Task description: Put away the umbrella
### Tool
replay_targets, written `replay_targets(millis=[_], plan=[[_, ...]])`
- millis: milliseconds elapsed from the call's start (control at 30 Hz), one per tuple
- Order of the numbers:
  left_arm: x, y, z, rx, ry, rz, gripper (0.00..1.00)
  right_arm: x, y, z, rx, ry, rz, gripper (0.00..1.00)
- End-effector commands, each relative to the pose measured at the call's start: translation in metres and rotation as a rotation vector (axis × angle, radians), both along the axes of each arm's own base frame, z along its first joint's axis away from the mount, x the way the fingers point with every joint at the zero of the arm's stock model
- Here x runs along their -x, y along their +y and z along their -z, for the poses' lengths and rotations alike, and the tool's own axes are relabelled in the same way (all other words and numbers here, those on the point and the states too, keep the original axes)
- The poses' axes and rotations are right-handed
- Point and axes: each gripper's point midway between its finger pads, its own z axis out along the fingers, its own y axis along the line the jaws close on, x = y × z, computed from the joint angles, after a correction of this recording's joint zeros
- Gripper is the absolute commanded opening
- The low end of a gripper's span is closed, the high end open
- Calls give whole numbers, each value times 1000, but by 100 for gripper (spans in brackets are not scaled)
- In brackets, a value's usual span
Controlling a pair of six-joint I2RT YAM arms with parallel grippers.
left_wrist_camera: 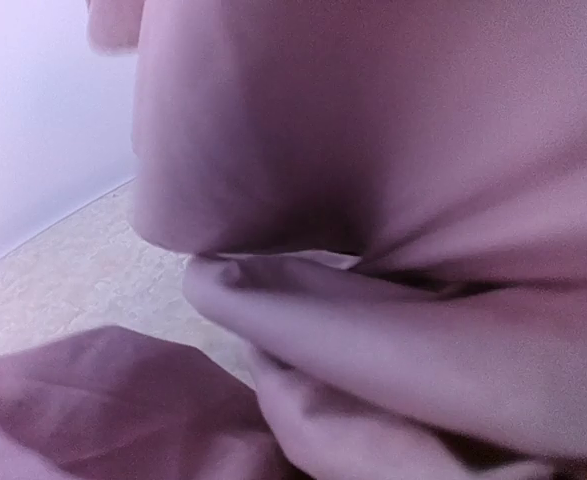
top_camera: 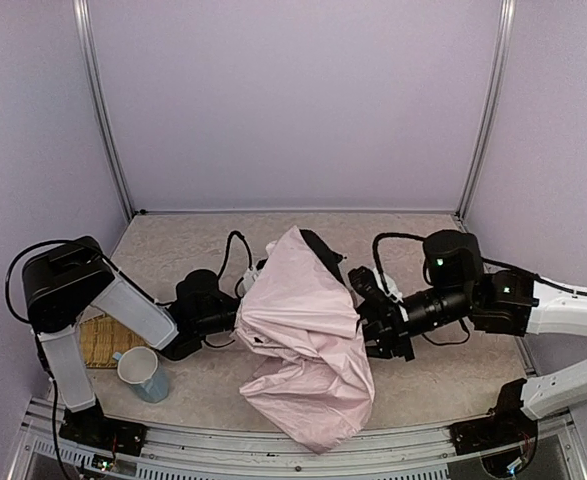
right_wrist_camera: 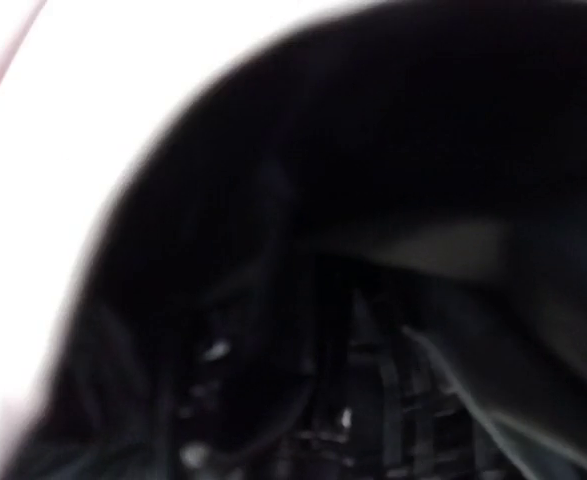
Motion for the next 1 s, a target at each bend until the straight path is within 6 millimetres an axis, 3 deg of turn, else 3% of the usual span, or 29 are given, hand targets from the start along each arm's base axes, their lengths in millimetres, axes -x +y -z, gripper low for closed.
replay_targets(millis=[0,67,167,367,500,633,867,967], plan=[[5,9,-29,67,-37,-15,47,-8,-8,-82,-164,-134,80,0],[7,12,-30,69,-29,-18,55,-16,-14,-94,-159,-158,132,0],[6,12,-27,66,-34,-26,55,-15,-19,-111,-177,-184,141,0],[9,6,-21,42,-7,16,76,-11,-17,-145,-216,-161,114,0],[25,14,-21,62,-18,61,80,-9,-20,-190,-278,-150,123,0],[37,12,-25,104,-19,128,81,-15,-16,-217,-312,-144,152,0],[25,-2,-31,177,-20,144,82,-2,-8,-266,-390,-144,52,0],[17,-6,-39,222,-23,157,82,4,-9,-278,-405,-154,9,0]])
